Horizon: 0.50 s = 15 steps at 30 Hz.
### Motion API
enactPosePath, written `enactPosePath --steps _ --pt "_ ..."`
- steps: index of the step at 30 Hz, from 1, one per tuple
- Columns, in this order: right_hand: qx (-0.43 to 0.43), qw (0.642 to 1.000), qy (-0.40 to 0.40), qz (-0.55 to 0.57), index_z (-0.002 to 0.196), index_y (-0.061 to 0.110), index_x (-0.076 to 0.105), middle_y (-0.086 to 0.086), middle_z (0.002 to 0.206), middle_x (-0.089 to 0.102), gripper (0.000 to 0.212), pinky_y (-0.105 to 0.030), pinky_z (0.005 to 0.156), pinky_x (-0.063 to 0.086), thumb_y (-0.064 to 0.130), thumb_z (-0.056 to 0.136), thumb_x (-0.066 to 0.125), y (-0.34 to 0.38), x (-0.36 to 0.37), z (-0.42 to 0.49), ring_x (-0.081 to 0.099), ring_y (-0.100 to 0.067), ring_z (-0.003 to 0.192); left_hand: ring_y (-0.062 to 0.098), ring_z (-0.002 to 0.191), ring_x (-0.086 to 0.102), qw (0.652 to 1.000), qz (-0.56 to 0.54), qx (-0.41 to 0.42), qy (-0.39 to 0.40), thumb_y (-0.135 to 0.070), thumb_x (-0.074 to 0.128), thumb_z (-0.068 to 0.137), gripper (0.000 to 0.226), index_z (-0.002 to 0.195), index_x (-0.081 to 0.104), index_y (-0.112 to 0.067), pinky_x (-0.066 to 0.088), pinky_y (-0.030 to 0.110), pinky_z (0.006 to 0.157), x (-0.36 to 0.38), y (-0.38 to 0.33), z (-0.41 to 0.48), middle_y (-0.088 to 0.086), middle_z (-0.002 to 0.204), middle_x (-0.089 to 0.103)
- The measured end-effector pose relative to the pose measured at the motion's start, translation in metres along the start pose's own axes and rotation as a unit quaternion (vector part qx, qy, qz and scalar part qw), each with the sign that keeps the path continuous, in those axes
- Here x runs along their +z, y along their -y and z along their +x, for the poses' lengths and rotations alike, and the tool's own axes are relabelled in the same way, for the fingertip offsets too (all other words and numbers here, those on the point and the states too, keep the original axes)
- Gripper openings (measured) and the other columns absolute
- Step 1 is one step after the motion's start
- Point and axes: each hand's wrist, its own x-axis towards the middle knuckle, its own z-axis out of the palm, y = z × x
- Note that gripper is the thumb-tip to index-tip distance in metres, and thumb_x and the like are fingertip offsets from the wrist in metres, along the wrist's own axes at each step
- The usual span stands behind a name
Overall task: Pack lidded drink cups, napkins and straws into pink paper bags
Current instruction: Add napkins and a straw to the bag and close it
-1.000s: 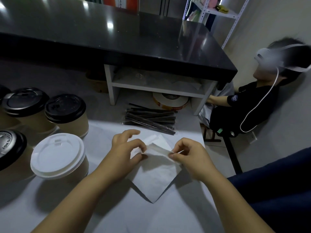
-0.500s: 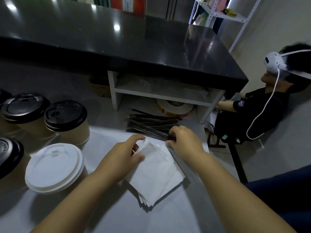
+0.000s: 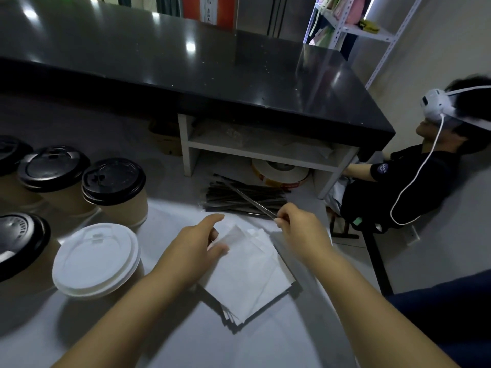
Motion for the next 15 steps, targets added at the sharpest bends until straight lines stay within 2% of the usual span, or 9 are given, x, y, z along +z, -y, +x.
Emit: enactPosePath --steps 3,6,8,11,15 --pt "-0.038 0.998 -0.050 0.024 0.105 0.013 0.061 -0.003 0.096 0.065 0.015 -0.041 0.073 0.050 0.020 0.096 0.051 0.004 -0.008 -0.014 0.058 -0.023 0.088 0.002 0.071 0.053 1.000 0.002 0.011 -0.017 -0.030 0.069 0.079 0.038 0.114 0.056 -0.027 0.036 0.010 0.061 -0.011 -0.010 -0.008 -0.014 0.078 0.056" --pt "-0.074 0.991 -0.104 0.042 0.106 0.009 0.064 -0.006 0.097 0.065 0.018 -0.040 0.075 0.048 0.014 0.095 0.050 0.011 -0.015 -0.025 0.056 -0.024 0.090 -0.002 0.069 0.054 0.996 0.002 0.071 -0.048 -0.022 0.070 0.079 0.014 0.089 0.063 -0.028 0.037 0.013 0.061 -0.032 -0.026 -0.022 -0.021 0.068 0.057" --pt "-0.089 0.985 -0.132 0.063 0.106 0.008 0.063 -0.005 0.097 0.064 0.018 -0.032 0.075 0.044 0.012 0.095 0.050 0.020 -0.021 -0.028 0.055 -0.022 0.090 -0.006 0.069 0.054 0.992 -0.006 0.102 -0.079 -0.012 0.069 0.077 0.016 0.081 0.063 -0.027 0.038 0.008 0.061 -0.051 -0.037 -0.032 -0.025 0.063 0.058" --pt "-0.116 0.973 -0.174 0.097 0.103 0.008 0.062 0.001 0.091 0.059 0.015 -0.020 0.072 0.036 0.009 0.094 0.051 0.041 -0.032 -0.031 0.052 -0.017 0.086 -0.008 0.067 0.053 0.983 -0.013 0.138 -0.121 -0.003 0.068 0.075 0.024 0.076 0.062 -0.026 0.036 0.005 0.058 -0.082 -0.048 -0.048 -0.034 0.079 0.058" --pt "-0.167 0.953 -0.214 0.134 0.100 0.010 0.060 0.006 0.087 0.052 0.015 -0.010 0.073 0.035 0.010 0.095 0.047 0.086 -0.044 -0.037 0.048 -0.011 0.082 -0.003 0.065 0.054 0.970 -0.010 0.170 -0.172 0.003 0.067 0.073 0.030 0.077 0.062 -0.026 0.037 0.006 0.057 -0.126 -0.050 -0.073 -0.028 0.080 0.059"
